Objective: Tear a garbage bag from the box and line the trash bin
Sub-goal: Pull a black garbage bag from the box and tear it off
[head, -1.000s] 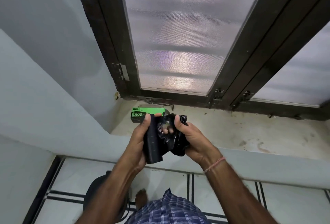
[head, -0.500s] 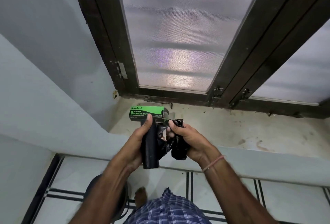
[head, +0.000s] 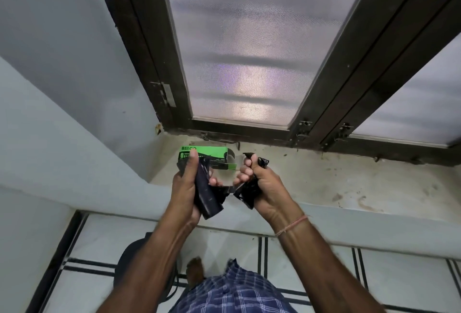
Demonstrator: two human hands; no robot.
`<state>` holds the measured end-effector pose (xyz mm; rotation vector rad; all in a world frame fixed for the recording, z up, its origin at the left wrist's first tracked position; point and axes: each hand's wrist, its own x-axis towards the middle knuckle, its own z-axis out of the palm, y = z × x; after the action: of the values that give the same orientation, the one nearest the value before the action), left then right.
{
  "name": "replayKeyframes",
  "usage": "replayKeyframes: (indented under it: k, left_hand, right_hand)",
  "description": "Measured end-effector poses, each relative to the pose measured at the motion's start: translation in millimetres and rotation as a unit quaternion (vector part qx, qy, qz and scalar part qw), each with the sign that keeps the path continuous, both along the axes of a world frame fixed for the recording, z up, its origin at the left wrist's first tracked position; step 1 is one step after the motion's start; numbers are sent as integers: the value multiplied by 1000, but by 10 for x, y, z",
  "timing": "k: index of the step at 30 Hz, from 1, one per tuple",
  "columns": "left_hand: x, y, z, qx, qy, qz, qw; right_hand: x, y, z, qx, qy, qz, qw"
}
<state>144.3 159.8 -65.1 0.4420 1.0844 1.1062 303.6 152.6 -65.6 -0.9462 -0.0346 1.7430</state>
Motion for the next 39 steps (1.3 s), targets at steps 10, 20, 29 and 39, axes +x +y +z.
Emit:
replayKeyframes:
  k: [10, 20, 29, 39]
  left_hand:
    - [-94, 51, -125, -25, -89, 73, 993]
    - [-34, 62, -242, 2, -104, 28, 994]
    - [-109, 186, -184, 123, 299, -75, 943]
    - [-230, 670, -664, 219, 722, -263, 601]
  right_hand:
    - [130, -151, -55, 111, -448, 249, 851]
    - [-4, -167, -138, 108, -332, 164, 923]
    - [247, -74, -229, 81, -307, 102, 943]
    - [587, 108, -358, 21, -408, 58, 911]
